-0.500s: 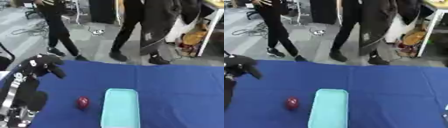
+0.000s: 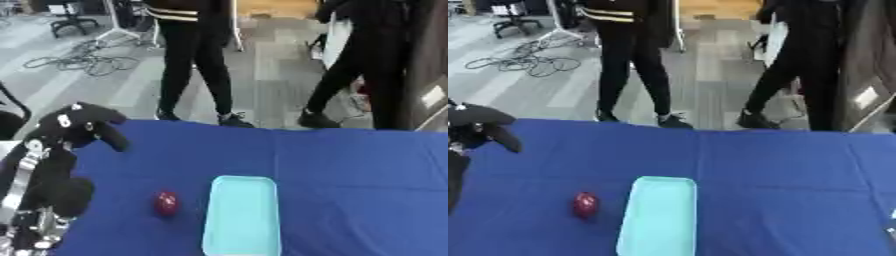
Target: Pick up objects on the table and place them in the box.
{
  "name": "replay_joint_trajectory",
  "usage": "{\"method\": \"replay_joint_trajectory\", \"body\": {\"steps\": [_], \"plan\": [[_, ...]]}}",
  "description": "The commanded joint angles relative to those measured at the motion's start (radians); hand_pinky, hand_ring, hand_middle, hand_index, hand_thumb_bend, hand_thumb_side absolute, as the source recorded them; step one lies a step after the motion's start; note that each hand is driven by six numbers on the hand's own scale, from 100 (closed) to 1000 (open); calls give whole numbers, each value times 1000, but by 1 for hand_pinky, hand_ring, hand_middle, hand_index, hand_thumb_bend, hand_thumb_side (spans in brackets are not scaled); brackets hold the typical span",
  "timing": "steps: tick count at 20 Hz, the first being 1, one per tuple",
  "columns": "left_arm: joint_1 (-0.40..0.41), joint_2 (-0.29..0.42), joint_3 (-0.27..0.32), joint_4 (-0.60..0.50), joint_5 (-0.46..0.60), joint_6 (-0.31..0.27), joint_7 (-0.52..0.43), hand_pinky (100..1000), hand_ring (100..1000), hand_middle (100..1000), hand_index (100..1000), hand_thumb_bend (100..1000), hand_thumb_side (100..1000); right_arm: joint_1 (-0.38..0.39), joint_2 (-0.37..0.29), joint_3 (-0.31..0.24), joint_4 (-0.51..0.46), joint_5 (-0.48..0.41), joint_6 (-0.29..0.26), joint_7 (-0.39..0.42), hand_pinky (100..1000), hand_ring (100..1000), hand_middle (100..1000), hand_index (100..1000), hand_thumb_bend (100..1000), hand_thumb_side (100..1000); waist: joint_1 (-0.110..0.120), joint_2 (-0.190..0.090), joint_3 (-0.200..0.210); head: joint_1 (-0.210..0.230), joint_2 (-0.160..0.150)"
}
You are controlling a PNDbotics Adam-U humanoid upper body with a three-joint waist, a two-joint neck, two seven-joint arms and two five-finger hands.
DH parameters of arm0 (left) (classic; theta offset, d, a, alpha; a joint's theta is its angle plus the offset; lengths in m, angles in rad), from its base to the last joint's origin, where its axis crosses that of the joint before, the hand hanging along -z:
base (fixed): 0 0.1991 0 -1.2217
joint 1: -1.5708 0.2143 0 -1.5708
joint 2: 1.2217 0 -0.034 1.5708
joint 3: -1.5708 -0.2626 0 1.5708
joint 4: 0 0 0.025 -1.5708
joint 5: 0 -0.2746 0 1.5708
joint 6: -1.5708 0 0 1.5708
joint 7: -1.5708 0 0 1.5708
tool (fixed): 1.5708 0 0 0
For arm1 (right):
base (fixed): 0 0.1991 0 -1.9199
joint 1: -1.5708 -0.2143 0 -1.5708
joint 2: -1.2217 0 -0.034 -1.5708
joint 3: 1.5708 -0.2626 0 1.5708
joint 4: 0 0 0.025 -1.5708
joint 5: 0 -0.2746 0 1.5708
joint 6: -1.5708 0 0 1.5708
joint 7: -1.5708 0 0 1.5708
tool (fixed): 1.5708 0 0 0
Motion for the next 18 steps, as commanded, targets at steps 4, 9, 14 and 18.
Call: {"method": "replay_joint_trajectory", "body": {"steps": [4, 9, 14, 18], "plan": [[-20, 32, 8, -15, -3, -1, -9, 459, 519, 639, 757, 432, 779, -9, -22, -9, -15, 1, 2, 0, 124, 263, 261, 501, 100, 766, -1, -16, 1, -31, 11], [-20, 74, 16, -15, -39, 16, -25, 448, 520, 649, 772, 466, 742, -9, -23, -9, -15, 1, 5, 1, 124, 263, 261, 502, 100, 765, 1, -16, -1, -42, 7], [-27, 170, 21, -15, -143, 95, -82, 335, 510, 654, 798, 470, 745, -8, -23, -8, -15, 1, 13, 2, 123, 262, 260, 504, 100, 763, 5, -19, -7, -44, 1], [-50, 241, 18, -15, -222, 156, -201, 135, 442, 637, 787, 458, 742, -8, -24, -7, -15, 0, 18, 4, 123, 262, 260, 504, 100, 763, 10, -21, -12, -32, 7]]}}
